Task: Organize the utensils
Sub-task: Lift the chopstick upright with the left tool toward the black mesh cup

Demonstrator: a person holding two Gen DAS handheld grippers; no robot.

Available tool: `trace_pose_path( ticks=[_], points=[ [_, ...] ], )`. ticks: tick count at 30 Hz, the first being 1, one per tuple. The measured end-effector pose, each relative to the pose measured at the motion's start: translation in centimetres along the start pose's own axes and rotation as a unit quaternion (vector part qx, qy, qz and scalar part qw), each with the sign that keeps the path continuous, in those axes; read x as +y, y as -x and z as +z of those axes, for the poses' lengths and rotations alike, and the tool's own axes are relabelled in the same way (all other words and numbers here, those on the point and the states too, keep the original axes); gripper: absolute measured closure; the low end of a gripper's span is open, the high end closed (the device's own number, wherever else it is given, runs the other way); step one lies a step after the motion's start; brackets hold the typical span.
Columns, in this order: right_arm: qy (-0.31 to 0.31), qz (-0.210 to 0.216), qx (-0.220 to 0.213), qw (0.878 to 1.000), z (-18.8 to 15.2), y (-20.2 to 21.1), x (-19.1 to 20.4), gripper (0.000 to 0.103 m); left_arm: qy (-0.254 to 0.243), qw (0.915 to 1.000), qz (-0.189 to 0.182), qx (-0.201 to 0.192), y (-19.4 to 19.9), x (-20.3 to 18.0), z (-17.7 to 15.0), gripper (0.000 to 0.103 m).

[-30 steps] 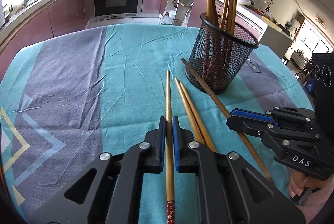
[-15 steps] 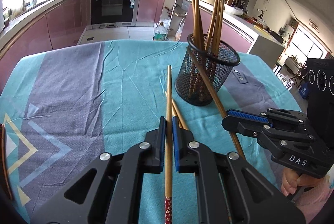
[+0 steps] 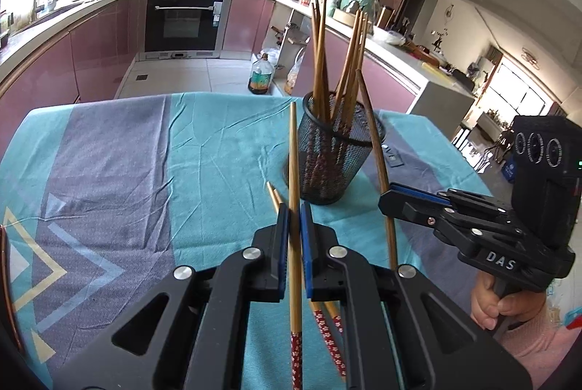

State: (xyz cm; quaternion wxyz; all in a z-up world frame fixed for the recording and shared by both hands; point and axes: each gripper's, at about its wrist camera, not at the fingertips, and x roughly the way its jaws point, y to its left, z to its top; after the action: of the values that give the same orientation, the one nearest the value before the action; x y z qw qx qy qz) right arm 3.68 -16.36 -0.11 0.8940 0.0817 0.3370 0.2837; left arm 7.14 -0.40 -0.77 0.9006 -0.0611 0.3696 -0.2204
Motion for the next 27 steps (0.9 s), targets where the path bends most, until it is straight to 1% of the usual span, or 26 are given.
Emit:
trace_pose_path(
  ticks=[10,27],
  points=[
    [-0.008,-0.001,-0.024,1.000,0.8,1.2,-0.8,0.098,-0.004,0.9997,-0.018,-0.018,1.1,-0.6,1.0,0.096],
    [-0.008,0.002,-0.047,0.999,2.1,2.2,-1.4,0.098,-0.006,0.9993,-0.016,-0.033,0.9,-0.8,2.2,0.096]
  ],
)
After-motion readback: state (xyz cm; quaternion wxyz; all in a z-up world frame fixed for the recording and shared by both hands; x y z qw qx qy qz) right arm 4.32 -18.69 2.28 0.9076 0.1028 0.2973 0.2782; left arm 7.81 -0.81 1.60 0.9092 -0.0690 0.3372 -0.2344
